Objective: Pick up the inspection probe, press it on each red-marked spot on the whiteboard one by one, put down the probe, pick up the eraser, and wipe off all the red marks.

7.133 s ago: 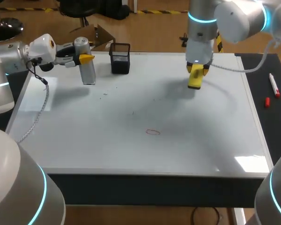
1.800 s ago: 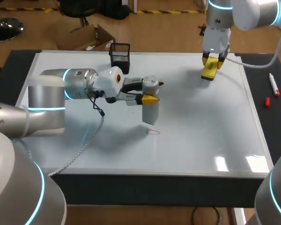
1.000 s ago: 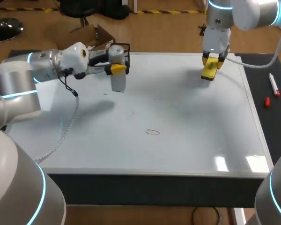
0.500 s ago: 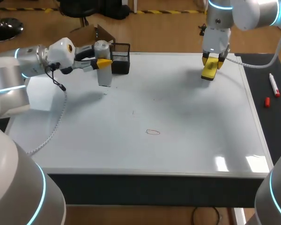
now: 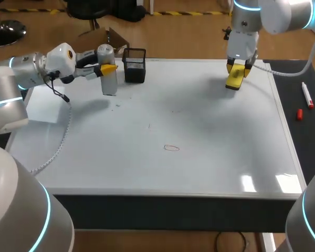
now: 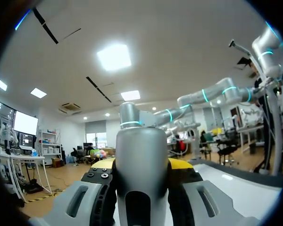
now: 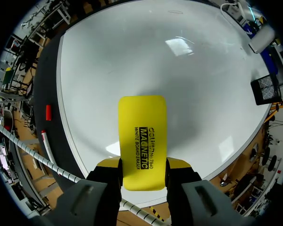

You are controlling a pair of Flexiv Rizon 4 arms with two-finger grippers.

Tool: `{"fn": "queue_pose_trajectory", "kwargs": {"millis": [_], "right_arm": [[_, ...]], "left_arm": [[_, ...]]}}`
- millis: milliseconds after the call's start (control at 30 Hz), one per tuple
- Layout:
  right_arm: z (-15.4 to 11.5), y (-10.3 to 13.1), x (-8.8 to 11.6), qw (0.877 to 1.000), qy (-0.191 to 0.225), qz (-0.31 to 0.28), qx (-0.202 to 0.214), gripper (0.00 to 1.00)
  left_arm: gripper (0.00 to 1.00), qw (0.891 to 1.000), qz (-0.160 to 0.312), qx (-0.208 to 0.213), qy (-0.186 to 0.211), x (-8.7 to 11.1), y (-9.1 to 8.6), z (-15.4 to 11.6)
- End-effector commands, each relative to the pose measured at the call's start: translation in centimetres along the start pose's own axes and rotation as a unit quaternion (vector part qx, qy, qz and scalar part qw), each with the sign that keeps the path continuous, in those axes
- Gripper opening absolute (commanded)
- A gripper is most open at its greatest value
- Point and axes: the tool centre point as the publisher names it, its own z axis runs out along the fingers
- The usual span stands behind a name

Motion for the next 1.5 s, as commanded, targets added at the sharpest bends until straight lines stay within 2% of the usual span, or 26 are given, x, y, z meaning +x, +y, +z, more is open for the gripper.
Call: {"fn": "queue_pose_trajectory", "kwargs": {"millis": [33, 433, 633, 967, 1500], "right_arm": [[-0.1, -0.1, 0.0, 1.0, 0.002, -0.001, 0.001, 0.0], [-0.2, 0.4, -0.1, 1.0, 0.004, -0.008, 0.005, 0.0], [-0.4, 4.8, -0.8, 0.998, -0.017, -0.052, 0.019, 0.0], [-2.3, 13.4, -2.9, 0.991, -0.049, -0.117, 0.05, 0.0], [-2.1, 24.3, -8.8, 0.982, -0.068, -0.174, 0.04, 0.0]], "left_arm": [[0.0, 1.0, 0.001, -0.002, -0.003, 0.3, -0.3, 0.1], [0.0, 1.0, 0.001, -0.002, -0.003, 0.3, -0.3, 0.1], [0.0, 1.0, 0.001, -0.002, -0.003, 0.3, -0.3, 0.1], [0.0, 1.0, 0.001, -0.002, -0.003, 0.3, -0.3, 0.1], [0.0, 1.0, 0.001, -0.002, -0.003, 0.3, -0.3, 0.1]]}}
